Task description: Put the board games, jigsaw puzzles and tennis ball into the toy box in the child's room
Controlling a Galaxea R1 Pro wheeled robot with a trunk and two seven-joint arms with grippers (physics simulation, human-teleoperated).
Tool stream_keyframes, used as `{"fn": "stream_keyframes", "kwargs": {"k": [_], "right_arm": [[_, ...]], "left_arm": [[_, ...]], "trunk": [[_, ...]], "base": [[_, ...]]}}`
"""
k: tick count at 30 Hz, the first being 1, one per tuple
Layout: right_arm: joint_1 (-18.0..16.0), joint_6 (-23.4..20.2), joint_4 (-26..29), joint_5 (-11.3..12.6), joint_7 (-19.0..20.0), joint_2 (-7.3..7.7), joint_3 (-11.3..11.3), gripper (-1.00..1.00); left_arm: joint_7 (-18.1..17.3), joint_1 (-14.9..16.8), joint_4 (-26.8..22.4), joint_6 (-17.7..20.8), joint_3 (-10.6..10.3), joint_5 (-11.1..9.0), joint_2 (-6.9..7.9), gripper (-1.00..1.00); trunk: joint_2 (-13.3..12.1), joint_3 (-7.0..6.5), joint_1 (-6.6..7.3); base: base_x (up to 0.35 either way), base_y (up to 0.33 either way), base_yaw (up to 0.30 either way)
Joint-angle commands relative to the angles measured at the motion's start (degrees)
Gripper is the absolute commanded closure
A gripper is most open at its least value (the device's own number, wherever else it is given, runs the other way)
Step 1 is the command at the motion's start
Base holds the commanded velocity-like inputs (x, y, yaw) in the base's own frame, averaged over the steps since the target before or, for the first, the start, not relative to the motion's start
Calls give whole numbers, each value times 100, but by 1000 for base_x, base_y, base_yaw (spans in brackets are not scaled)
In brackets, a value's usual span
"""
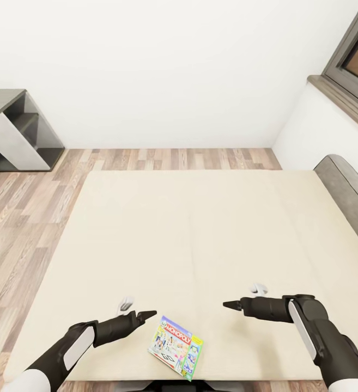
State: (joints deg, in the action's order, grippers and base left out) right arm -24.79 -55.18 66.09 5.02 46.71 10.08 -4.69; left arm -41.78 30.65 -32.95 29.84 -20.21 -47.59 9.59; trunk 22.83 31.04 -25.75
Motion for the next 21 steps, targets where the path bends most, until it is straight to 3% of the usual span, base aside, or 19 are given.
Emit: {"fn": "stream_keyframes", "kwargs": {"k": [1, 21], "right_arm": [[-6, -49, 7, 47, -18, -3, 3, -100], [-25, -67, -12, 31, -14, -16, 96, -100]], "left_arm": [[1, 4, -4, 44, -24, -67, 7, -100], [-76, 3, 3, 83, -4, -63, 16, -100]], "trunk": [[9, 11, -3], [9, 158, -3]], "base": [[0, 0, 0], [0, 0, 0]]}}
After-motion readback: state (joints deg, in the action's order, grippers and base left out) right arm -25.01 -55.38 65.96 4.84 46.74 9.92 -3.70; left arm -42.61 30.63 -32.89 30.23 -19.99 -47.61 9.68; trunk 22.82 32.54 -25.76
